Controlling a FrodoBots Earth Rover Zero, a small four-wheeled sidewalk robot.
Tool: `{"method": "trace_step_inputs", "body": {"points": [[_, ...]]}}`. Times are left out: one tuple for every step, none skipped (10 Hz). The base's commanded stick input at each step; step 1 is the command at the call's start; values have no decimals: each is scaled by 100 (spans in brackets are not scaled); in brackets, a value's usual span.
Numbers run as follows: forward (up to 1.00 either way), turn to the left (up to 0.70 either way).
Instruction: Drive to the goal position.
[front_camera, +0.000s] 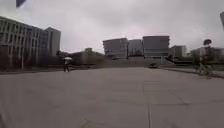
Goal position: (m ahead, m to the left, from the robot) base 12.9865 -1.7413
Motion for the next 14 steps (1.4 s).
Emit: {"method": "trace_step_inputs", "body": {"points": [[70,0],[70,0],[70,0],[70,0],[70,0],[70,0],[70,0],[70,0],[70,0],[70,0],[70,0],[70,0],[70,0],[70,0]]}}
